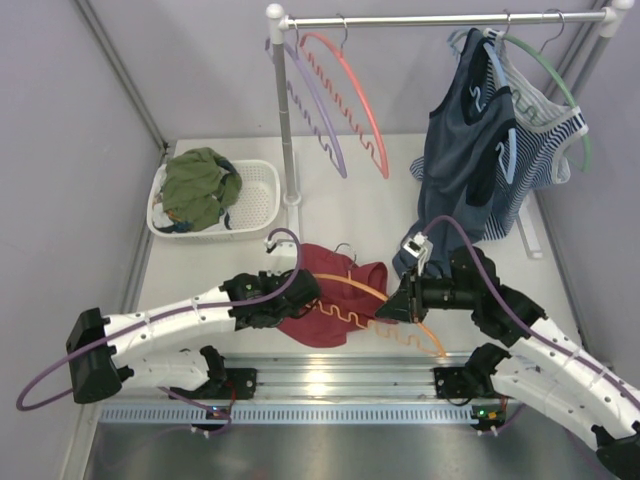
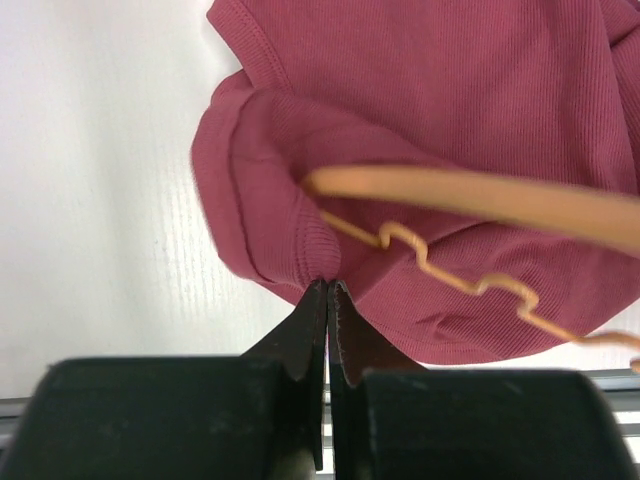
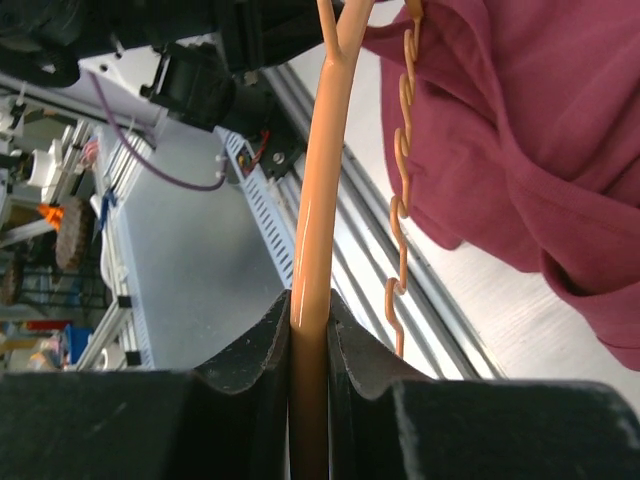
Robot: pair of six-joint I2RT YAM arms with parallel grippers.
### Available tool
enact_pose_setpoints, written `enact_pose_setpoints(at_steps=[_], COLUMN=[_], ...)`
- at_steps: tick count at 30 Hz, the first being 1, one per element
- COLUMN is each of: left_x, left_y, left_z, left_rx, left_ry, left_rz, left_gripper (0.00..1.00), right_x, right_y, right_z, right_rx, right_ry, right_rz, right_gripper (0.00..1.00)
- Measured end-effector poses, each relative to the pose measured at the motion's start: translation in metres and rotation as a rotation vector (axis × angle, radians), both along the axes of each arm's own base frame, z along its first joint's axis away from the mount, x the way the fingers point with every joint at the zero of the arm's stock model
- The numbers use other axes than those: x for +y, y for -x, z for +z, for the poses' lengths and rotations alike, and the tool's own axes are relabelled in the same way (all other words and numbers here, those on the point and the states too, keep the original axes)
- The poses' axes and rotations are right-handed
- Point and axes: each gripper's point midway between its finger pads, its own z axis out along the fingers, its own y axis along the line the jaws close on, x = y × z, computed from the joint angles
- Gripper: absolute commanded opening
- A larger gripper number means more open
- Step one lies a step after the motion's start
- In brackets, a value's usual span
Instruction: Place the tank top on the hanger
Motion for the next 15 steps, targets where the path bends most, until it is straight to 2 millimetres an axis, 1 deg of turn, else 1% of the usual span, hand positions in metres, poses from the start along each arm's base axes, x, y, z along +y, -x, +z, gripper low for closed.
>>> enact_pose_setpoints(at_steps=[5, 8, 11, 15], left_x=[-0.002, -0.003, -0.003, -0.002], left_y=[0.002, 0.004, 0.004, 0.004], left_z=[-0.001, 0.000, 0.001, 0.002], left_rx=[0.014, 0.020, 0.018, 0.015], left_ry=[0.001, 0.010, 0.018, 0.018], left_rz=[-0.018, -0.025, -0.026, -0.023], left_gripper=[0.00, 0.00, 0.00, 0.00], right_x=[-0.001, 0.003, 0.006, 0.006], right_y=[-0.018, -0.028, -0.032, -0.032], right_z=[-0.001, -0.001, -0.004, -0.005], right_rx=[-0.041, -0.055, -0.052, -0.057], right_ry=[0.018, 0.020, 0.031, 0.032], right_rz=[-0.087, -0.106, -0.108, -0.104], right_gripper=[0.00, 0.00, 0.00, 0.00])
